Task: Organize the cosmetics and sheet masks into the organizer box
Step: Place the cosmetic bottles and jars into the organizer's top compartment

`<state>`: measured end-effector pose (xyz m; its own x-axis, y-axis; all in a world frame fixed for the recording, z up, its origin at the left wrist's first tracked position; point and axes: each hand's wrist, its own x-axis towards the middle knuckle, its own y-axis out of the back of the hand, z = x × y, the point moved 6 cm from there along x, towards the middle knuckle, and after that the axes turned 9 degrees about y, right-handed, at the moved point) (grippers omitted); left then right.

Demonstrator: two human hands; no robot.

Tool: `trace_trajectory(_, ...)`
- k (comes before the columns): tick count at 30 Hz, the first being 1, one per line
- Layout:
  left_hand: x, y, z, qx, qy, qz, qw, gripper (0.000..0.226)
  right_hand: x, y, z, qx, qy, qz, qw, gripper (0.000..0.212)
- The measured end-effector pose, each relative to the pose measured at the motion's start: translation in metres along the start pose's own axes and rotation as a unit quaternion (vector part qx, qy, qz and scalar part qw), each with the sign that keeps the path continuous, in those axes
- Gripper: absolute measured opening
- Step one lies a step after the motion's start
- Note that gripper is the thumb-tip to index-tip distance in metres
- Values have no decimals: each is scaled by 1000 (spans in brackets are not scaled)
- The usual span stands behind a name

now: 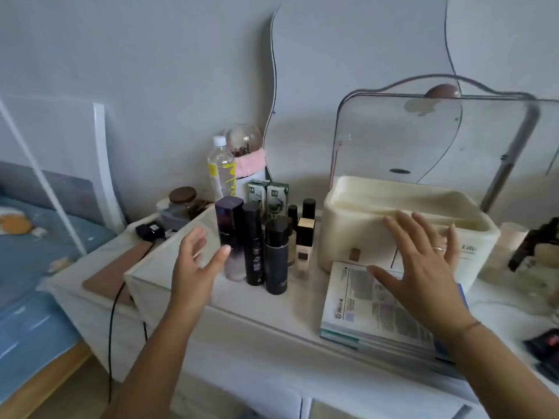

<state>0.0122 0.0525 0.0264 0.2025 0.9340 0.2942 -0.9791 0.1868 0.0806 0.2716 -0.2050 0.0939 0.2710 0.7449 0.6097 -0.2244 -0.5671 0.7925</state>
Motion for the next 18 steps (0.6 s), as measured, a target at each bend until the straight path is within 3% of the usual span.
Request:
trace_trajectory(3,12,-19,-11,-44,33,-124,991,52,1,3,-1,0,-1,-5,1000,80)
trace_trajectory(5,13,-26,-15,-57,47,-164,984,50,0,2,-2,-7,4,-14,1000,81)
trace_trajectory(9,16,-32,-20,-54,51,-183,980,38,1,2,-2,-7,7,-6,1000,82)
trace_trajectory(14,16,-26,-17,-57,49,-177,981,42,3,1,-7,2,-8,-6,1000,83)
trace_trajectory(18,8,-12,-11,-64,31,-128,989,30,2,0,-6,14,-5,-4,1000,83)
